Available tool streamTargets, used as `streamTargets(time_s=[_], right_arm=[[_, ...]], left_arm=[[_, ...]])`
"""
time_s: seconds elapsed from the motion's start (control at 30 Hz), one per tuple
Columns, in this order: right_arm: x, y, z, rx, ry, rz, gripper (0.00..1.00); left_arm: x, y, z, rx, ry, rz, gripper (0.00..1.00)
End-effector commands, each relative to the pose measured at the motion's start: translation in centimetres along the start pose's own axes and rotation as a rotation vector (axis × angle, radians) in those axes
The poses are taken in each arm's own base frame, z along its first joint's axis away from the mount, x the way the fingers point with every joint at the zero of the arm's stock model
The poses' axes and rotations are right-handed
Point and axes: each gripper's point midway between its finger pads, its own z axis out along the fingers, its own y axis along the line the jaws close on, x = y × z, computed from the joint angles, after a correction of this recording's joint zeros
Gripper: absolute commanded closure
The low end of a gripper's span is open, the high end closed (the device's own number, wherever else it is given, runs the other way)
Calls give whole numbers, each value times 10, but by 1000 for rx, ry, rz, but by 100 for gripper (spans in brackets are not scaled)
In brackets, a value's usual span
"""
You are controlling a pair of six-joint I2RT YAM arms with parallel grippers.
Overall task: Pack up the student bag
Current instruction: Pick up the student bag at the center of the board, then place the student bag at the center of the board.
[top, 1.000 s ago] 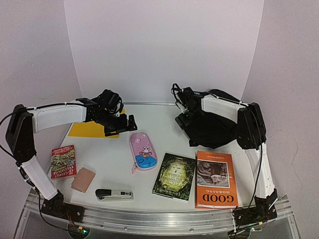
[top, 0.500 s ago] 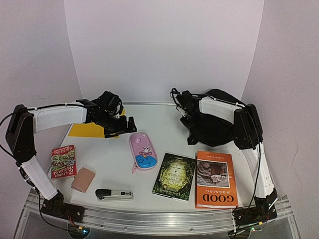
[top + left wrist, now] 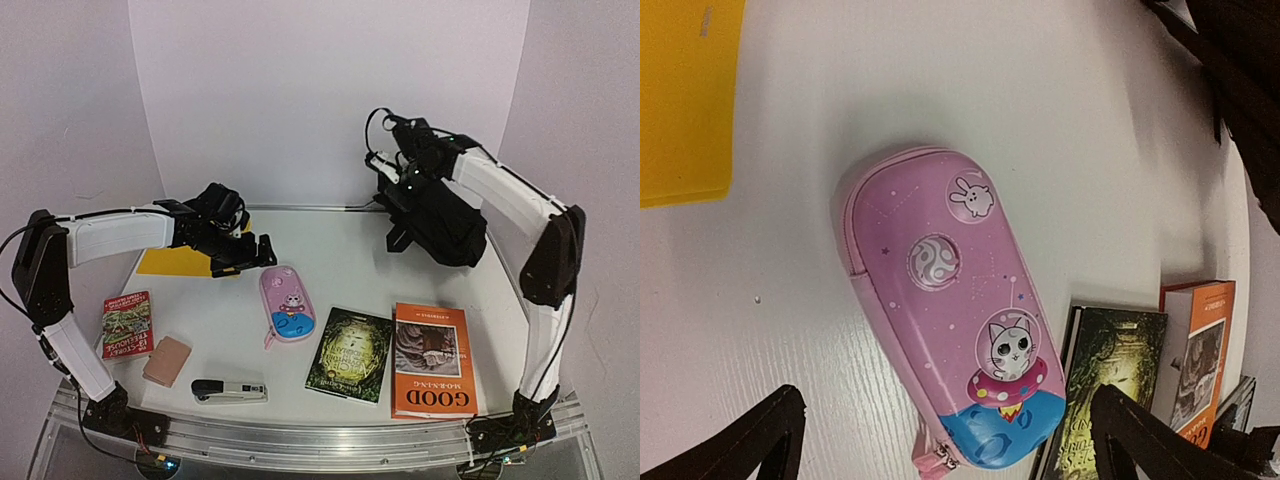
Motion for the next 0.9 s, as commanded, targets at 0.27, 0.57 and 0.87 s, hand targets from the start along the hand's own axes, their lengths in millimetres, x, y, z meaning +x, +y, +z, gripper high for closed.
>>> streamTargets(time_s=[0.27,0.57,0.87], right_arm=[[71,116,-128,-476,-67,-335,97],[144,159,-107,-566,41,-343,39],[98,153,-107,-557,-54,-124,14]], left_arm=[[-26,-49,4,201,-30,31,0],[-38,-85,27,346,23,104,2],[-47,-113,51,469,75,126,17]])
